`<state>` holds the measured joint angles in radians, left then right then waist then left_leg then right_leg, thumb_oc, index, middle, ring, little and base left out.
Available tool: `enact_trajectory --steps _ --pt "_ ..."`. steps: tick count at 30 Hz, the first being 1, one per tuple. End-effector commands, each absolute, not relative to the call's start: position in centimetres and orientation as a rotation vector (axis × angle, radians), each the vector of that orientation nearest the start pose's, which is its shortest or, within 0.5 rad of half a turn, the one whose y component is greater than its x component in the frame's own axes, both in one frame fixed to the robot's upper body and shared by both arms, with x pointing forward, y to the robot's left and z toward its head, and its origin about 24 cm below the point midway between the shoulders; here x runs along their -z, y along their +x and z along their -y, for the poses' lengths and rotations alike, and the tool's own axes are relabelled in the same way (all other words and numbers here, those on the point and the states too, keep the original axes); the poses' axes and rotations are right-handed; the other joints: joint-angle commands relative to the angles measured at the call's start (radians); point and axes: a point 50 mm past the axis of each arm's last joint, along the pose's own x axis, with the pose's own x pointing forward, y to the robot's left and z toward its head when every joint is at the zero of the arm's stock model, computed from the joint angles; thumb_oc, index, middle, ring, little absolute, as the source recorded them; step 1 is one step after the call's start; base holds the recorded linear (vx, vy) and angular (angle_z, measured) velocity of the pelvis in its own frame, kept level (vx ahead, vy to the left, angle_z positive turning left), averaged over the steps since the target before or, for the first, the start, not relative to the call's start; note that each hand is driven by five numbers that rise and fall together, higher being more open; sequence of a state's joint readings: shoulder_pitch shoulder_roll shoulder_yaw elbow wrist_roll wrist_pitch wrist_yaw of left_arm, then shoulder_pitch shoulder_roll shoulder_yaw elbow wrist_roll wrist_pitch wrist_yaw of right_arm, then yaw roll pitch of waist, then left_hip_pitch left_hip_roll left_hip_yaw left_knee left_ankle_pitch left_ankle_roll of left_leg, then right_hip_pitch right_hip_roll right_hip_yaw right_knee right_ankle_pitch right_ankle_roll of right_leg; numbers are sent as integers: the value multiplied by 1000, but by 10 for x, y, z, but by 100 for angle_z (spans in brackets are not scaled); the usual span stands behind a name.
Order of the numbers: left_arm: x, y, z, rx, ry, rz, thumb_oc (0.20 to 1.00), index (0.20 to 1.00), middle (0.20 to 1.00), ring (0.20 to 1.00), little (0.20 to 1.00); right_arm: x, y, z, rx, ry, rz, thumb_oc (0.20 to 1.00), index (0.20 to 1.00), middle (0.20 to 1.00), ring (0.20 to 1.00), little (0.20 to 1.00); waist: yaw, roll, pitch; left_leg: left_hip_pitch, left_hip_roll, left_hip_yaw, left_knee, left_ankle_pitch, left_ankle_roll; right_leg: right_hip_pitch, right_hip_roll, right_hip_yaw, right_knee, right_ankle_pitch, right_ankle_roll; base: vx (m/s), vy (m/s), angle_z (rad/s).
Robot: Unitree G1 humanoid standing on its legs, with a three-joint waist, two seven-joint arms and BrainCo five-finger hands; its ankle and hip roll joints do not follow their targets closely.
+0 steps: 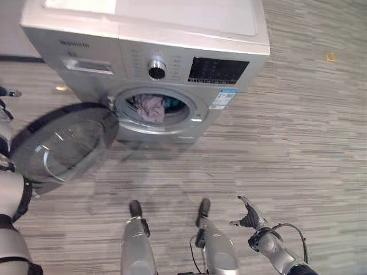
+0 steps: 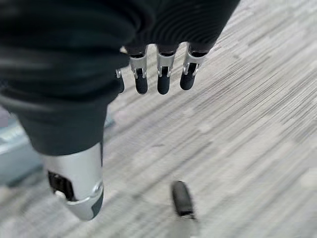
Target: Grab the laundry basket,head to the washer,open it,put in the laundry and shut it.
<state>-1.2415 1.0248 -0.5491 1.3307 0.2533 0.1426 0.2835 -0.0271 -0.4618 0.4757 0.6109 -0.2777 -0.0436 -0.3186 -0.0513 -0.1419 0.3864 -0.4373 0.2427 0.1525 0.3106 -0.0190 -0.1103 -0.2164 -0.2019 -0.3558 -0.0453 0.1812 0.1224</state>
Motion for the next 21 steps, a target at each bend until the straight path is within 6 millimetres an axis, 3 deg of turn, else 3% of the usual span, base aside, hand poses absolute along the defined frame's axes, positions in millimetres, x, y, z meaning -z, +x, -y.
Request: enact_trajectory --steps 1,7,9,14,18,21 --pt "-286 286 -454 -1007 1367 -432 1000 1000 1000 1000 1000 65 208 234 -71 -879 -431 1000 1000 1000 1000 1000 2 -13 -79 21 62 -63 -68 -42 -12 17 -109 49 40 -78 99 -15 -93 4" --pt "-302 257 -474 -1086 1471 -569 1000 1000 1000 1000 1000 54 212 240 -16 -831 -399 1000 1000 1000 1000 1000 -7 -60 -71 -26 89 -91 -86 -10 -32 -17 -78 45 30 -71 99 3 -69 4" --pt "-298 252 -478 -1105 1461 -571 1000 1000 1000 1000 1000 49 212 241 3 -813 -378 1000 1000 1000 1000 1000 -8 -71 -67 -41 95 -102 -88 -6 -36 -26 -69 46 26 -66 100 8 -46 9" --pt "-297 260 -471 -1120 1483 -469 1000 1000 1000 1000 1000 46 209 236 19 -750 -350 1000 1000 1000 1000 1000 -7 -97 -56 -74 102 -125 -88 -3 -45 -36 -54 40 6 -58 103 29 -39 9" --pt "-270 278 -460 -1040 1506 -457 1000 1000 1000 1000 1000 42 211 231 5 -742 -323 1000 1000 1000 1000 1000 -3 -106 -44 -100 100 -143 -81 -7 -45 -41 -46 42 -12 -52 104 24 -10 7" --pt "-229 282 -458 -928 1429 -537 1000 1000 1000 1000 1000 41 215 226 -6 -741 -320 1000 1000 1000 1000 1000 -1 -99 -44 -99 101 -144 -78 -12 -46 -38 -45 44 -15 -56 101 32 -1 6"
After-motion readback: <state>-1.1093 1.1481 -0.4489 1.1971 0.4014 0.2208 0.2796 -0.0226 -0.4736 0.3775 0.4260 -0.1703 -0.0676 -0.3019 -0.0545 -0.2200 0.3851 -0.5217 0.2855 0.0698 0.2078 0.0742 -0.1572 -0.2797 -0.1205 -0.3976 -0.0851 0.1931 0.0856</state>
